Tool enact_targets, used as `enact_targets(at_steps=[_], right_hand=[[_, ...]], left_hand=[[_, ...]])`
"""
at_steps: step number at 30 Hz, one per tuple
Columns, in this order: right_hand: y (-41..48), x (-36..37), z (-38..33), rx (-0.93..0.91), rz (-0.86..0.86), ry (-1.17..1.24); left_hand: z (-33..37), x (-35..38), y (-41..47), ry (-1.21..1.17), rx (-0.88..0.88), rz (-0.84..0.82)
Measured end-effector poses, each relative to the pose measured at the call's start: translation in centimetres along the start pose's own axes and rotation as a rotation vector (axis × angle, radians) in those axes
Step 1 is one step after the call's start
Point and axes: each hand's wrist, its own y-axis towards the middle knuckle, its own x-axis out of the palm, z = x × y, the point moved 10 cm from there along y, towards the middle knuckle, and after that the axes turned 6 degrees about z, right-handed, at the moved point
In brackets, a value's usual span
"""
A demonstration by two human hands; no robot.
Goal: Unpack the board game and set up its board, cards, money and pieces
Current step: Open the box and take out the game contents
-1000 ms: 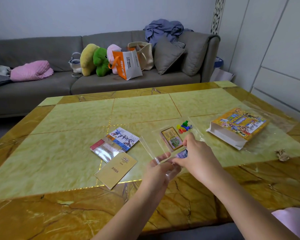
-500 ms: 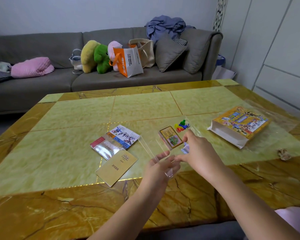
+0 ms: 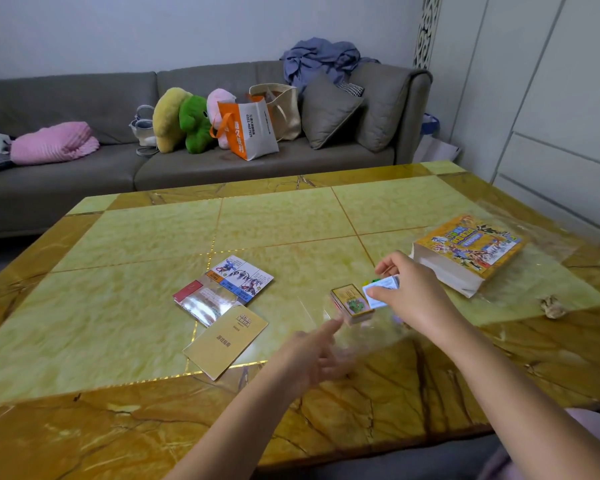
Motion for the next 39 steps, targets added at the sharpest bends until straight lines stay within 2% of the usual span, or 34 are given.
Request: enact_targets(at_steps=[2,4,5,6,7,10,12,15,18,27,31,34,39], right_hand=[[0.0,-0.4,-0.8,-0.019,0.035,0.114],[-0.5,-0.9,-2.2,-0.079,0.087,0.187],[-0.8,-1.1,-3.0,-0.120,0.109,0.211],[-1.2,-1.1,-3.9,-0.164,0.126,0.234],[-1.6,-1.0,-4.8,-0.211,0.135,0.255],[-2.7,0.1,-7.2,-0.338,0.120,0.317],[-3.2,1.0,-8.4,-0.413,0.106,0.311],[-3.7,1.8,-9.7,-0.529,0.112,0.243],[-3.7,1.8,-10.4,-0.619,0.131,0.182],[-4.1,1.7,-9.1,-0.690,0.134,0.097],[-4.4,2.1,-9.3,-0.761,0.107,0.096],[-4.9,2.7,-10.0,-0.827,0.010,0.129],[-5.8,3.2,-10.9,-0.904,-0.102,0.155]], left_hand=[[1.3,-1.9,-0.6,0.315,0.047,0.060],[4.1,-4.7,-1.0,0.704,0.194,0.223],[5.8,-6.0,-1.5,0.844,0.300,0.333],[7.2,-6.4,-2.2,0.867,0.391,0.385],[7.7,-6.3,-2.6,0.766,0.422,0.340],[6.0,-1.8,-3.3,0.176,0.232,-0.120],[5.7,0.3,-3.8,-0.047,0.189,-0.279],[6.5,0.0,-3.7,-0.212,0.252,-0.285],[6.9,-0.9,-3.1,-0.275,0.295,-0.240],[8.4,-2.3,-3.2,-0.142,0.447,-0.161],[9.1,-2.6,-3.7,0.228,0.521,-0.168],[9.4,-1.7,-4.6,0.524,0.563,-0.281],[9.9,-1.3,-4.8,0.731,0.538,-0.317]])
